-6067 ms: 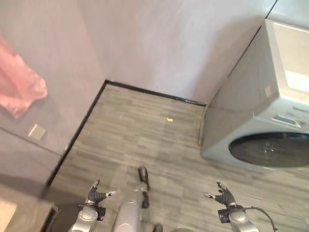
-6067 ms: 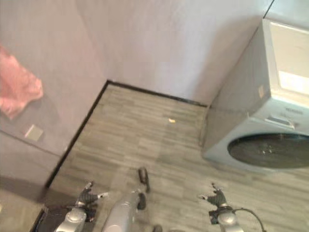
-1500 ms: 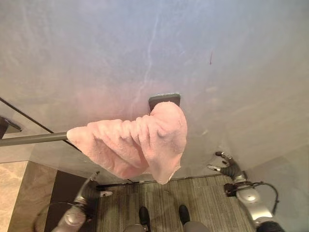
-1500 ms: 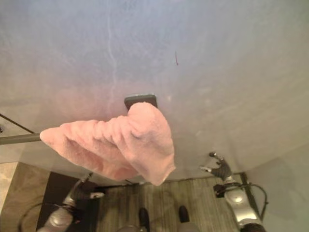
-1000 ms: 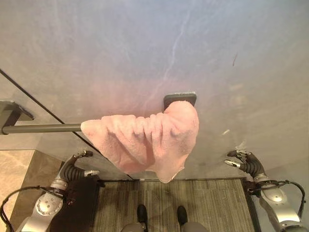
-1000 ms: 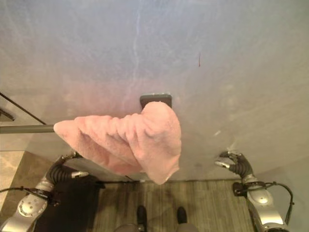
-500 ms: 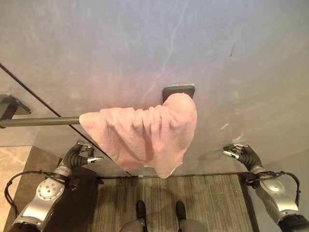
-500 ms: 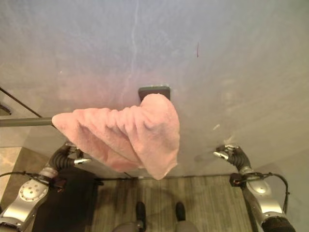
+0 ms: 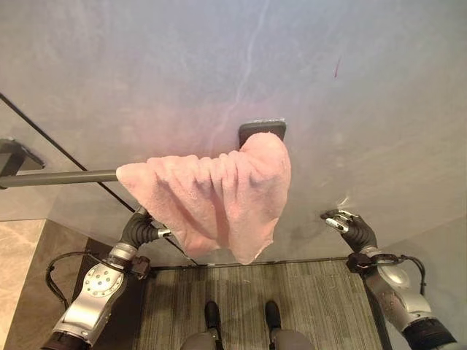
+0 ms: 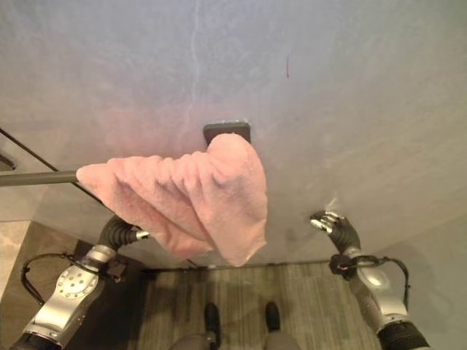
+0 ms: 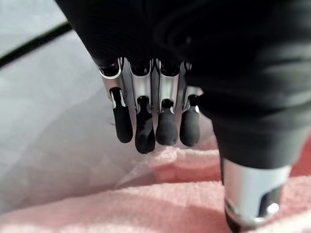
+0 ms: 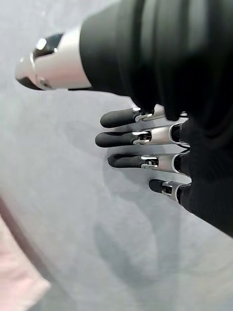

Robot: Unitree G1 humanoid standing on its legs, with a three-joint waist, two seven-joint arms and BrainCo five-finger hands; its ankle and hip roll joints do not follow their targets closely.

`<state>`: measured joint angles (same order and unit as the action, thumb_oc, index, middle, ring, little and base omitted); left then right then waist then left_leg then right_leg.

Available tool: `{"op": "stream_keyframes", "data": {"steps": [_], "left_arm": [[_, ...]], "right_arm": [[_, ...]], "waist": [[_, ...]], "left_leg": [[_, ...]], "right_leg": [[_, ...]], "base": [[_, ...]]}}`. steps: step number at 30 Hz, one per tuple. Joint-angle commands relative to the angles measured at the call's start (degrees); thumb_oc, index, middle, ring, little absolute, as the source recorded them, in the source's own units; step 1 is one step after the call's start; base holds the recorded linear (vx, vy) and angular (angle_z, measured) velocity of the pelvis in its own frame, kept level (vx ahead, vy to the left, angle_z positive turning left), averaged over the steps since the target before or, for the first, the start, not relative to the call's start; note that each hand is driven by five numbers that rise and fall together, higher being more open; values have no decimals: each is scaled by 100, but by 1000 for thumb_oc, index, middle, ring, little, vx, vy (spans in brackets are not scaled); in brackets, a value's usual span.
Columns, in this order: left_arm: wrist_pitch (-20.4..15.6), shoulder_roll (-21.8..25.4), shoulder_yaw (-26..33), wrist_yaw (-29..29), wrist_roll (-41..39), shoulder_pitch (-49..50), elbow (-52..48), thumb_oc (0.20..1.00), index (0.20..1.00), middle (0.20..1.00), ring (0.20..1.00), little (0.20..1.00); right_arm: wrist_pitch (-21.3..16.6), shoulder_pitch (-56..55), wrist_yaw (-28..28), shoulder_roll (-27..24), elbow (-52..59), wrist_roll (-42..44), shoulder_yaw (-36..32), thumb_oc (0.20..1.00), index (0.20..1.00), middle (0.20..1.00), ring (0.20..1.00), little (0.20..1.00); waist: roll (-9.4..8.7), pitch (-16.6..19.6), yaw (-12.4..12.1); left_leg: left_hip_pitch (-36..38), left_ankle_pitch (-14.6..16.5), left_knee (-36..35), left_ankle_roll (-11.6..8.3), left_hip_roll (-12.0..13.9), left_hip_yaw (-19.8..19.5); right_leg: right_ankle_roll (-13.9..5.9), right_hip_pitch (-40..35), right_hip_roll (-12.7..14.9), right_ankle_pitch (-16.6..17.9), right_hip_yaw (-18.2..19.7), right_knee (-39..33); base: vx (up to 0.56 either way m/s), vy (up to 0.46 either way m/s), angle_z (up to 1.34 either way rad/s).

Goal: Put brush and paste in cup on sink, flatten towel.

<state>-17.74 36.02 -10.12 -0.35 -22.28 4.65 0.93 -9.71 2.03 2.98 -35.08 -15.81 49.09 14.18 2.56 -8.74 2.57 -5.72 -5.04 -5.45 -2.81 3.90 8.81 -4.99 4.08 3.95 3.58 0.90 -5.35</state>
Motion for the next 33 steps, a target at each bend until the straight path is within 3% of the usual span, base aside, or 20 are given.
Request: {"op": "stream_keyframes", "data": {"steps": [1,7,9,10,23,33], "left_arm": [[-530,100,321,235,-5,-824,-326,1000,1000,1000,1000,1000],[-520,18,343,408,144,-840,-303,1000,1000,1000,1000,1000],[-513,-64,347,545,266,-843,-296,335,335,335,335,335],[-516,-140,306,619,320,-882,-264,200,200,200,200,200],[-449,-262,417,721,451,-676,54,200,200,200,200,200],[-277,-302,40,608,447,-753,752,200,200,200,200,200]], "right_arm": [[-506,1306,776,666,1430,392,275,1000,1000,1000,1000,1000],[-412,1338,812,595,1678,331,533,1000,1000,1000,1000,1000],[-391,1337,788,541,1765,267,580,1000,1000,1000,1000,1000],[-400,1309,751,548,1742,211,573,1000,1000,1000,1000,1000],[-472,1378,525,857,1621,304,384,1000,1000,1000,1000,1000],[-591,2354,367,1010,1491,392,599,1000,1000,1000,1000,1000]], "waist": [[-400,436,-205],[-453,421,-199],[-478,414,-191],[-505,408,-181],[-664,431,-254],[-788,446,-356]], "left_leg": [[312,77,45,-383,347,-35],[314,78,45,-389,360,-18],[306,84,45,-386,368,-10],[285,83,45,-385,371,-11],[270,131,45,-352,382,37],[251,137,45,-348,402,73]], "right_leg": [[-820,-173,968,271,-167,35],[-816,-163,956,276,-158,35],[-819,-148,955,281,-164,35],[-827,-131,956,289,-178,35],[-867,-49,957,351,-153,35],[-880,3,946,400,-156,35]], "base": [[0,0,0],[0,0,0],[0,0,0],[0,0,0],[1,1,-1],[2,8,-6]]}}
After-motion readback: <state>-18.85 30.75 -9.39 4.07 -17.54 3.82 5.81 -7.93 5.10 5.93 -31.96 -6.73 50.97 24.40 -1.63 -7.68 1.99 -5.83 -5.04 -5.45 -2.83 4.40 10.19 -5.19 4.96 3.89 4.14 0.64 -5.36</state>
